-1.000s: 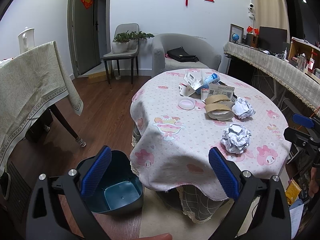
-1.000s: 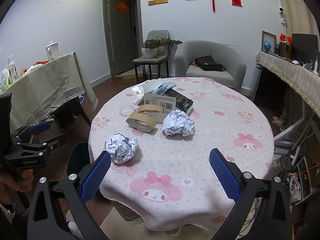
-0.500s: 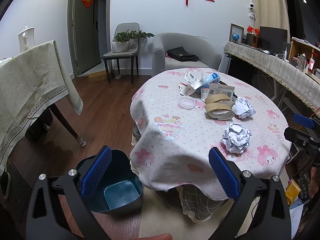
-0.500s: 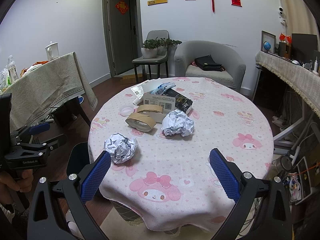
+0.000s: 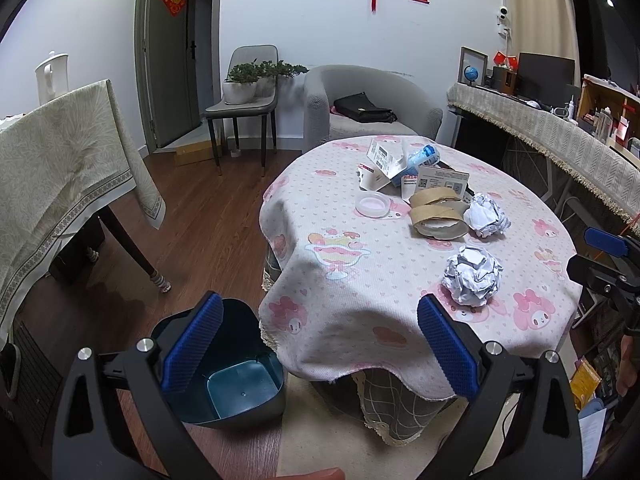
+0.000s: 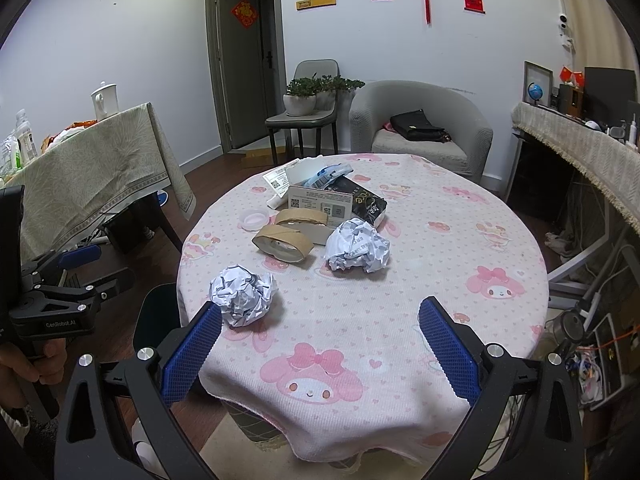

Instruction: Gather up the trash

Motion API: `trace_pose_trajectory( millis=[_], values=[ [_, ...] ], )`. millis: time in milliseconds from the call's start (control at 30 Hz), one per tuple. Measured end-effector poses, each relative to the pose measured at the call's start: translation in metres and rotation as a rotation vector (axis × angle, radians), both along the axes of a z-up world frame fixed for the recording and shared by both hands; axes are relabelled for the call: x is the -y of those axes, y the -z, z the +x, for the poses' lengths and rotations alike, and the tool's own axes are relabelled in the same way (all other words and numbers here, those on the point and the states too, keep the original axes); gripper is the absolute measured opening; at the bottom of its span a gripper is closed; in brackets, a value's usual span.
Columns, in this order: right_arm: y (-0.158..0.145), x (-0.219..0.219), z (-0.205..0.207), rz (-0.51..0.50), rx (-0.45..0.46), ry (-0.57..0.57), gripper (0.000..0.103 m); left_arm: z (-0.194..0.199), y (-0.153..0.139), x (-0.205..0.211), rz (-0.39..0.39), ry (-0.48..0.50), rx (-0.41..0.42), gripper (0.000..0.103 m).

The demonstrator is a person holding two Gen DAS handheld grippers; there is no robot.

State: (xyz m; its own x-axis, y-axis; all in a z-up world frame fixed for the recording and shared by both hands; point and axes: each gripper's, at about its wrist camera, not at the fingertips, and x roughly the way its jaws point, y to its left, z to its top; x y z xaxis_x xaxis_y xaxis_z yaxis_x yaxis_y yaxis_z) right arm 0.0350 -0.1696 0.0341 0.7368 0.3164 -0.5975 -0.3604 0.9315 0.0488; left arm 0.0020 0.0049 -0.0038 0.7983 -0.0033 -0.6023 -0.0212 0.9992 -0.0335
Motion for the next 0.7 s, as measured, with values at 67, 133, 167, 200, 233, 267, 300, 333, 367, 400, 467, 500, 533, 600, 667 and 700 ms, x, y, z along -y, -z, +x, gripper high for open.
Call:
trace_pose_trajectory(
  millis=[67, 133, 167, 200, 233, 267, 300, 333, 367, 400, 467, 500, 533, 600, 667, 700],
  values=[
    [0.0, 0.0, 0.0001, -0.001, 0.0, 0.001, 0.1, 0.0, 0.0002, 0.0002, -0.001, 0.002, 0.001, 0.1],
    [-0.0002, 0.0, 0.0001, 0.0, 0.0, 0.001, 0.1, -0.0002, -0.0001, 0.0014, 0.001, 0.002, 0.0, 0.1],
    [-0.0003, -0.0001, 0.0, -0.001, 0.0, 0.001, 0.1, -0.0003, -0.0003, 0.0011, 0.0, 0.002, 0.0, 0.1],
    [0.0, 0.0, 0.0, -0.001, 0.0, 0.0, 0.1, -0.0003, -0.0004, 0.0012, 0.0, 0.001, -0.001, 0.1],
    [0.0, 0.0001, 0.0001, -0.001, 0.0, 0.0, 0.1, -0.0004, -0.0006, 0.0013, 0.001, 0.001, -0.001, 0.1],
    [0.0003, 0.0, 0.0002, -0.001, -0.001, 0.0, 0.1, -0.0002, -0.0005, 0.0015, 0.001, 0.001, -0.001, 0.1],
    [0.0003, -0.0001, 0.0002, -0.002, -0.001, 0.0, 0.1, -0.0002, -0.0004, 0.0014, 0.0, 0.0, -0.001, 0.1],
    [0.0003, 0.0005, 0.0005, -0.003, -0.003, 0.001, 0.1, -0.0002, -0.0004, 0.0014, 0.001, 0.0, -0.001, 0.1],
    [0.0003, 0.001, 0.0008, -0.004, -0.004, 0.001, 0.1, -0.0005, -0.0005, 0.0017, 0.003, 0.0, -0.001, 0.1],
    [0.0003, 0.0017, 0.0011, -0.005, -0.005, 0.002, 0.1, -0.0008, -0.0006, 0.0017, 0.003, 0.0, 0.001, 0.1],
    [0.0004, 0.003, 0.0014, -0.005, -0.007, 0.003, 0.1, -0.0007, -0.0007, 0.0017, 0.002, 0.0, -0.001, 0.1],
    [0.0003, 0.0031, 0.0013, -0.005, -0.006, 0.004, 0.1, -0.0007, -0.0007, 0.0018, 0.002, -0.001, 0.0, 0.1],
    [0.0003, 0.0031, 0.0014, -0.005, -0.006, 0.004, 0.1, -0.0007, -0.0007, 0.0018, 0.003, -0.001, -0.001, 0.1],
    [0.0004, 0.003, 0.0014, -0.006, -0.006, 0.003, 0.1, -0.0008, -0.0008, 0.0017, 0.003, -0.001, -0.002, 0.1],
    [0.0006, 0.0027, 0.0014, -0.006, -0.007, 0.004, 0.1, -0.0008, -0.0007, 0.0018, 0.002, 0.0, -0.001, 0.1],
    [0.0007, 0.0025, 0.0014, -0.006, -0.006, 0.004, 0.1, -0.0007, -0.0006, 0.0018, 0.003, 0.001, -0.001, 0.1]
  ],
)
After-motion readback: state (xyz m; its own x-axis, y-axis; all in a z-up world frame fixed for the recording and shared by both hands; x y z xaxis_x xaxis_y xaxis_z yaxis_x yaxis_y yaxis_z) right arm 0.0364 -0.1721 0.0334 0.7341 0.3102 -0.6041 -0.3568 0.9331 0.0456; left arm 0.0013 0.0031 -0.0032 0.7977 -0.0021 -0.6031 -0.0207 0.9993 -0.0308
